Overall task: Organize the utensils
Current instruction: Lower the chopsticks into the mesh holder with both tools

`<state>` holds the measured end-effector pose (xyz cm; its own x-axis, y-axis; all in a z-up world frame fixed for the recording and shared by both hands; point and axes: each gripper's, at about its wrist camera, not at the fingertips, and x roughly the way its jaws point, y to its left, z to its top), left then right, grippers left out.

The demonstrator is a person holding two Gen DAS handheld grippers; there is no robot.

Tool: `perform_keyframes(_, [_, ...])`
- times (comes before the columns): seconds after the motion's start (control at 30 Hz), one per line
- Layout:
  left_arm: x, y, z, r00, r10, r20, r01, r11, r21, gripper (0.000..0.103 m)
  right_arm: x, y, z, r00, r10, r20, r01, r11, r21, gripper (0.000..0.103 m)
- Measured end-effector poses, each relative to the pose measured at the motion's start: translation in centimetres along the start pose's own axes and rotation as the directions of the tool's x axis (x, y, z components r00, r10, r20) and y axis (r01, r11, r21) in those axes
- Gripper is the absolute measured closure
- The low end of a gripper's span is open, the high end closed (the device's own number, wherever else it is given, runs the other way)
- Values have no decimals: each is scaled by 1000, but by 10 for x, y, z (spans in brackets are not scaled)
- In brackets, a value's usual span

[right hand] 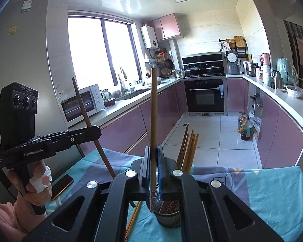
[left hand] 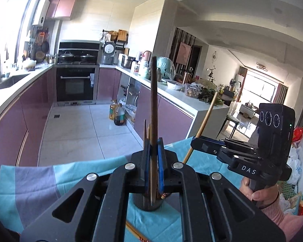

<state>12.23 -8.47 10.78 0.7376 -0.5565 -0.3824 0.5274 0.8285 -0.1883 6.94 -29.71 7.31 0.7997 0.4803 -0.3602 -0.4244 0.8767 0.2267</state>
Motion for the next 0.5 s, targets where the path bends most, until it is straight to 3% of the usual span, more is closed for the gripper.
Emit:
perform_keyframes(0.23, [14,-8,5,1000,-1,-1,1,1000,-1,96,15,-12,-1,1000,-15,-18,16,999,32,97])
perform_keyframes(0.5, [53,-7,-8,994,10,-106,-9,1000,5,96,41,-19,-13,996,-31,-88,35,999,42,97])
